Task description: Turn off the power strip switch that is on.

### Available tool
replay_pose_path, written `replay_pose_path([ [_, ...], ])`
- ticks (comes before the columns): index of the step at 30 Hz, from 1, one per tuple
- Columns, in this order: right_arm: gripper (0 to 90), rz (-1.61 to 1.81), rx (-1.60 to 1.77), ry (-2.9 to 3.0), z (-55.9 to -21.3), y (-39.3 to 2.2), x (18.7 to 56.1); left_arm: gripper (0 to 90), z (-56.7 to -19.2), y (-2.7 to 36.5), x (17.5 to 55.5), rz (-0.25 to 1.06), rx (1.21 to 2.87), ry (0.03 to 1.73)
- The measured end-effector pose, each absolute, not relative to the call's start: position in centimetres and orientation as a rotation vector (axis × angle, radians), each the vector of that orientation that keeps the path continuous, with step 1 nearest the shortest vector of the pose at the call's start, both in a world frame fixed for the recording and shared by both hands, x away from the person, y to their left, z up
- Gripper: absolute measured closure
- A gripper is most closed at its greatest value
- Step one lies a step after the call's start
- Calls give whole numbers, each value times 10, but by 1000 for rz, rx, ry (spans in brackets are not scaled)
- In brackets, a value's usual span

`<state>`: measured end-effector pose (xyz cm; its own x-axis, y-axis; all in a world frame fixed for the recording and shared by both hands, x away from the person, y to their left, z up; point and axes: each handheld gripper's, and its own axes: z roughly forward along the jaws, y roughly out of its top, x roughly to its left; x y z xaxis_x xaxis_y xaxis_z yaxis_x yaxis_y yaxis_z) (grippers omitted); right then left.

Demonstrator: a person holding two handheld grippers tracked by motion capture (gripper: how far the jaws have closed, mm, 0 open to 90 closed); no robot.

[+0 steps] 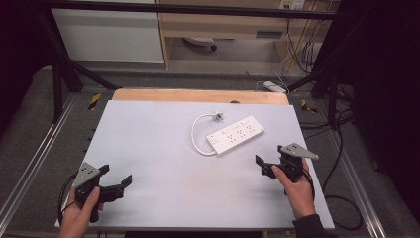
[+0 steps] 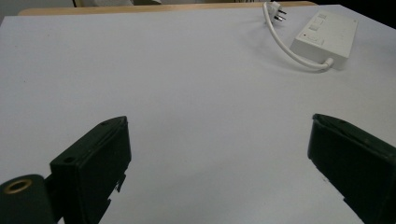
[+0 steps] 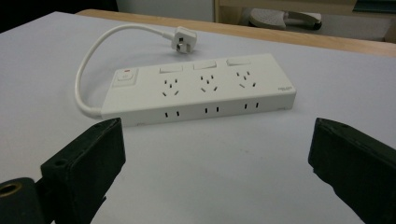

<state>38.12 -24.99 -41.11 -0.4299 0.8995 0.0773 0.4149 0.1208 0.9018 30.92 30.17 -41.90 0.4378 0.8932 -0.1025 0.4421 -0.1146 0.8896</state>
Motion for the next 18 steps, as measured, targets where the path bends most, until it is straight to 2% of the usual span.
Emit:
replay_pose_path([
  [18,51,1274,1263,1893,-390,-235,416,59,-419,301,309,584,1732,1157],
])
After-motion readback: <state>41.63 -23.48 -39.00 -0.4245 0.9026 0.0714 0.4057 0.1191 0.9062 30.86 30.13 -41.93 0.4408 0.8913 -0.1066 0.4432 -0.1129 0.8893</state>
